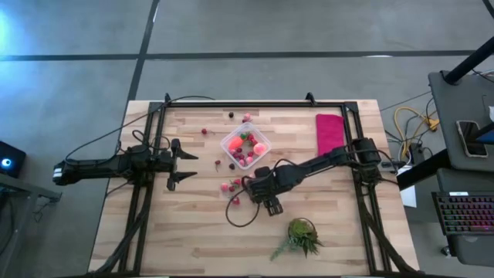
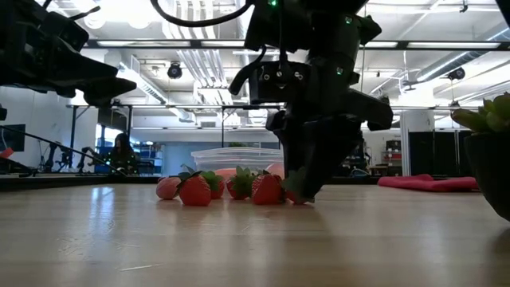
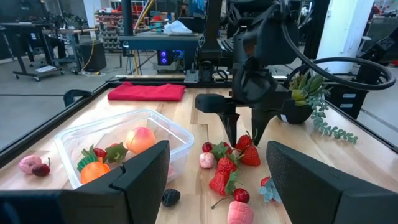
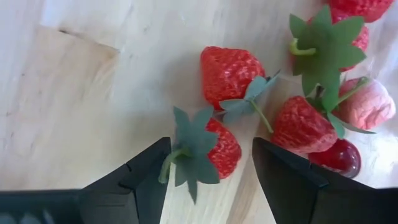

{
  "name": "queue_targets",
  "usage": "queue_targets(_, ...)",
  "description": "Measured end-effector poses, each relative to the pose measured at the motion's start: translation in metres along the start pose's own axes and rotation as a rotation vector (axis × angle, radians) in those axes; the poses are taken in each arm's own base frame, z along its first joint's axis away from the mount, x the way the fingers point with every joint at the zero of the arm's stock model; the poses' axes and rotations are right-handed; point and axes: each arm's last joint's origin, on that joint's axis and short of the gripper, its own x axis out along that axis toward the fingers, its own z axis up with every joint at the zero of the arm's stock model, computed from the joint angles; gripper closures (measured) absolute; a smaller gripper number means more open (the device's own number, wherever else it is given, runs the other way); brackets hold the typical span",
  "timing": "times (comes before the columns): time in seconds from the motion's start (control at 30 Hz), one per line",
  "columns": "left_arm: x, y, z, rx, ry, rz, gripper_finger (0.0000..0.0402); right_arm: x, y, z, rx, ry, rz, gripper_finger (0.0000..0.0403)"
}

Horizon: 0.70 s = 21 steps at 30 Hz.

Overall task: Pick and placing Produce into tupperware
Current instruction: Put the red strawberry into the transparent container

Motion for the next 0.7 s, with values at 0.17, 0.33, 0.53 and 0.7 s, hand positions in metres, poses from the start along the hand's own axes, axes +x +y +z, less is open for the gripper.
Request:
queue_targets(0.17, 0.0, 0.0, 0.0, 0.0, 0.0, 0.0, 0.0146, 0.0002, -0.0014, -0.0002, 0.025, 0.001, -0.008, 0.0184)
queue_targets(0.33, 0.0, 0.0, 0.0, 0.0, 0.0, 0.0, 0.0146, 0.0002, -0.0013, -0.0003, 0.055, 0.003, -0.005, 0.0191)
queue_targets(0.53, 0.0, 0.0, 0.0001, 0.0, -0.001, 0.0, 0.0146, 0.0002, -0.001, -0.0003, 0.09, 0.002, 0.004, 0.0226)
queue_targets(0.7, 0.0, 0.0, 0.0, 0.0, 0.0, 0.0, 0.0146, 0.0002, -0.001, -0.0004, 0.128, 0.003, 0.005, 0.0244)
